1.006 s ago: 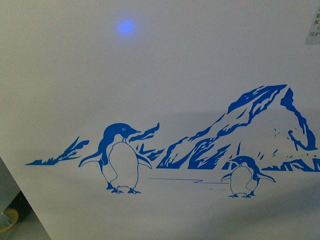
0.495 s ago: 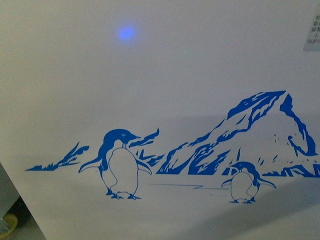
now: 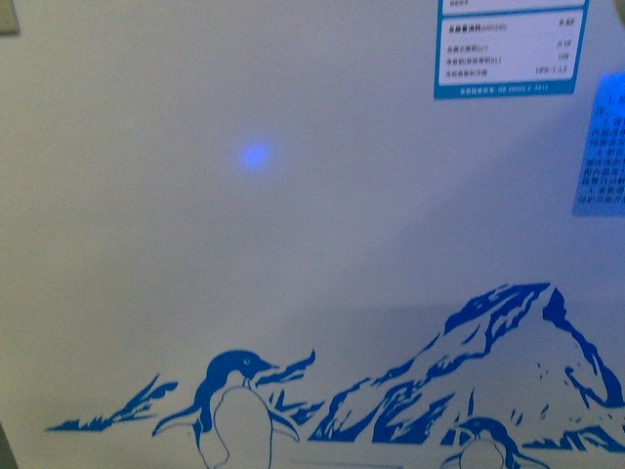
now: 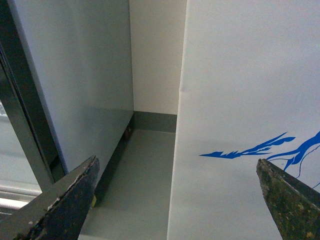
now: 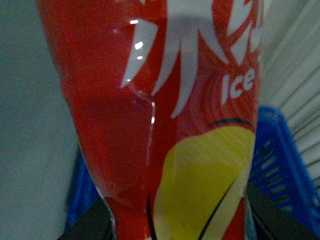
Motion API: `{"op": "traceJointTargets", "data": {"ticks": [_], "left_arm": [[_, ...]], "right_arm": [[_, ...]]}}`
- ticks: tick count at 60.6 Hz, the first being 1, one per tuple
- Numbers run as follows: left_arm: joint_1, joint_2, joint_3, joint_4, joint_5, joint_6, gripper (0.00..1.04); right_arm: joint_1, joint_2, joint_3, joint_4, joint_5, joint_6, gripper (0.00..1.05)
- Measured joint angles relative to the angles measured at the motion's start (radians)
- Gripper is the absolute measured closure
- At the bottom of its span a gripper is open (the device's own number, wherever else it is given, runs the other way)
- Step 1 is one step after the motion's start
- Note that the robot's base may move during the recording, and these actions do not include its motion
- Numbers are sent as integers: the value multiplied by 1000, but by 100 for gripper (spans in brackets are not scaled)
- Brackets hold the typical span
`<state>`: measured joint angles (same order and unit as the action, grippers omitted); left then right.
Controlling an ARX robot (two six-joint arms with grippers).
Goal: Put drink in fridge
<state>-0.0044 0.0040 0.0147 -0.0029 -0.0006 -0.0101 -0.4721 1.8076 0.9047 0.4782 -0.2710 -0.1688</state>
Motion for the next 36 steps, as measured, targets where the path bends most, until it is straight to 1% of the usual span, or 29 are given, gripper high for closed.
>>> {"op": "traceJointTargets", "data": {"ticks": [7, 22, 27, 33, 36], "left_arm": [[0, 0, 0, 0, 0, 0, 8], [0, 0, 0, 0, 0, 0, 8], [0, 0, 0, 0, 0, 0, 8], [0, 0, 0, 0, 0, 0, 8], [0, 0, 0, 0, 0, 0, 8]], "right_arm": [[-45, -296, -68, -58, -70, 47, 62], [-143, -629, -132, -141, -179, 121, 62], [-197, -781, -169, -186, -258, 173, 62], [-232, -874, -195, -211, -309, 212, 62], [-260, -959, -223, -224, -370, 259, 62]]}}
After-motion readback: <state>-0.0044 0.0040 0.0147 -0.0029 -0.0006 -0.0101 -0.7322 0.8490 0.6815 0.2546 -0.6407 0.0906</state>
